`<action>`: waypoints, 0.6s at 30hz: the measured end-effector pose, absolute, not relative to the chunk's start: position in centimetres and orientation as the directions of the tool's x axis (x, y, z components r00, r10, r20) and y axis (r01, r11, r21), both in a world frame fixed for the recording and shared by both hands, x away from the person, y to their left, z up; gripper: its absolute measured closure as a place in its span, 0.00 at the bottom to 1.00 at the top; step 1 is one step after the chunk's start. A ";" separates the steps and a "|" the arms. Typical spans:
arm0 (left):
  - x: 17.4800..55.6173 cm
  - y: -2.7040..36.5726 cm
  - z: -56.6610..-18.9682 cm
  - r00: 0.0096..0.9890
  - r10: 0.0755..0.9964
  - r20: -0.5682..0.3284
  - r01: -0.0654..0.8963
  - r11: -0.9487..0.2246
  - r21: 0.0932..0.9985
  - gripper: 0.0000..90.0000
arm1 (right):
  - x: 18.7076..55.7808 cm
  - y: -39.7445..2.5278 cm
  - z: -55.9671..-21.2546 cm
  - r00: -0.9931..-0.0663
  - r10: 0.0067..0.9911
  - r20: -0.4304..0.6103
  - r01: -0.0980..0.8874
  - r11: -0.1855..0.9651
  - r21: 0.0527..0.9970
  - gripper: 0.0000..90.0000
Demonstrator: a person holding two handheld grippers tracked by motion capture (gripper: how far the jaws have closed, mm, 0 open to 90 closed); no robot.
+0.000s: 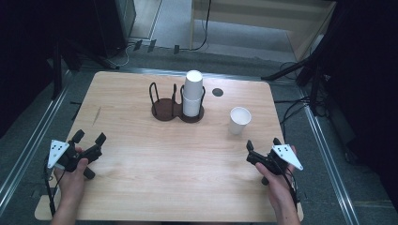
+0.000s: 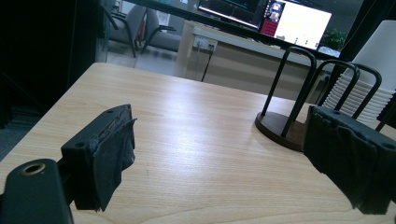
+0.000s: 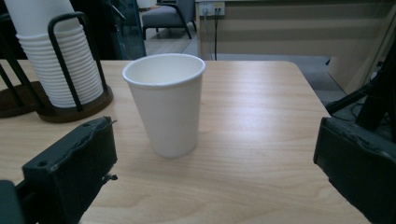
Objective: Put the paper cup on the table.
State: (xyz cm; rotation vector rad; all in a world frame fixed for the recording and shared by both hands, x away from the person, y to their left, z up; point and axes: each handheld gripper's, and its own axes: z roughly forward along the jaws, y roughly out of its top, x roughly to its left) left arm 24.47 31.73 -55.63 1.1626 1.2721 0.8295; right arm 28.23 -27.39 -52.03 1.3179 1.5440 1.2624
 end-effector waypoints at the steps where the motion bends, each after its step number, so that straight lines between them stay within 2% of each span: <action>1: 24.5 31.7 -55.6 0.158 0.949 -0.275 0.132 0.255 0.958 0.11 | 28.1 -27.6 -52.1 -0.200 0.978 0.063 0.260 -0.010 0.966 0.00; 18: 24.4 31.7 -55.6 0.155 0.947 -0.281 0.130 0.263 0.956 0.11 | 25.3 -30.4 -53.8 -0.149 0.987 0.056 0.299 -0.009 0.954 0.00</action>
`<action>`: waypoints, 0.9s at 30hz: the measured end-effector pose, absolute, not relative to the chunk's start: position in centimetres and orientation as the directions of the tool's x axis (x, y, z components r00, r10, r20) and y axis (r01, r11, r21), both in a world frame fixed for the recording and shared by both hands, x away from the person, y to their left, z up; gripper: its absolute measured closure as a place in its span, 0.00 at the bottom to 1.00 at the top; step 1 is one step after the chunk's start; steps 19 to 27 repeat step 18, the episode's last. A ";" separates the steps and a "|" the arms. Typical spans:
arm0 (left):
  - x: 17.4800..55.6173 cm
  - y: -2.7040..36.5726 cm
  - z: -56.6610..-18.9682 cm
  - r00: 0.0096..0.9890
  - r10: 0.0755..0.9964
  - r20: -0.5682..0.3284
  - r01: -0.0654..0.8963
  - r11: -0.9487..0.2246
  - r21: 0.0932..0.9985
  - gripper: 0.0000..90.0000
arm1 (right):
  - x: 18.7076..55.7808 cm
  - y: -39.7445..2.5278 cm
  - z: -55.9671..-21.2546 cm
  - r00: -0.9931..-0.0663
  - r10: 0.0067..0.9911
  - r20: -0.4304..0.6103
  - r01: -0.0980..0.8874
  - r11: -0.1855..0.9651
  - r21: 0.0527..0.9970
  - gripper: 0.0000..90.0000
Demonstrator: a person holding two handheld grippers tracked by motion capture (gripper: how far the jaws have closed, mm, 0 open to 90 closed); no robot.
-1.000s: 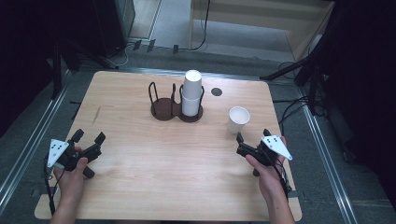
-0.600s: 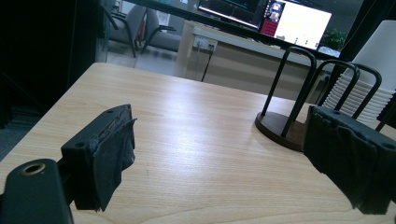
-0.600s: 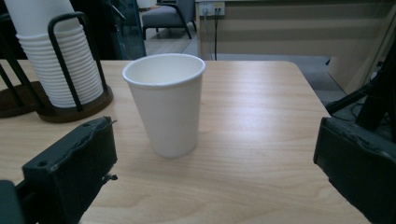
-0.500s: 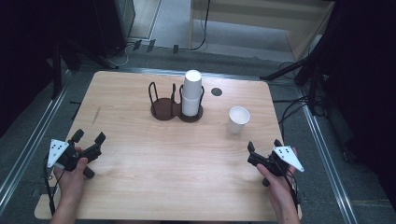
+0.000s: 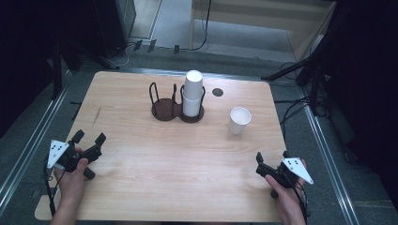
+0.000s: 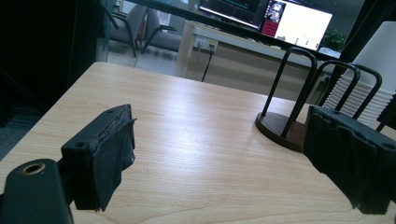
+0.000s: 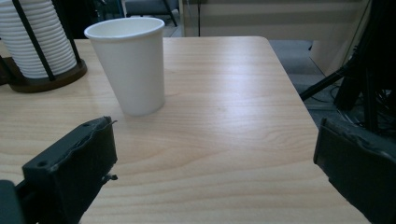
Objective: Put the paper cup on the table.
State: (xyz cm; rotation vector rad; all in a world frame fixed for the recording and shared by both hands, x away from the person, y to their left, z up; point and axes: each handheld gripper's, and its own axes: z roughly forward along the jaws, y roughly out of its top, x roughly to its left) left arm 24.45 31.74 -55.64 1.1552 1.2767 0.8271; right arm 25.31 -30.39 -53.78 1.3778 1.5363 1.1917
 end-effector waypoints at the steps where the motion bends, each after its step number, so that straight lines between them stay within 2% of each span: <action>1: 24.4 31.7 -55.6 0.155 0.947 -0.281 0.131 0.263 0.956 0.11 | 25.2 -30.5 -53.9 -0.144 0.988 0.058 0.302 -0.012 0.953 0.00; 13: 24.4 31.8 -55.7 0.150 0.947 -0.285 0.132 0.266 0.955 0.11 | 23.8 -30.9 -54.2 -0.125 0.992 -0.001 0.315 0.041 0.948 0.00; 27: 24.4 31.8 -55.7 0.149 0.947 -0.286 0.131 0.267 0.955 0.11 | 23.7 -30.7 -54.2 -0.128 0.992 -0.004 0.318 0.044 0.947 0.00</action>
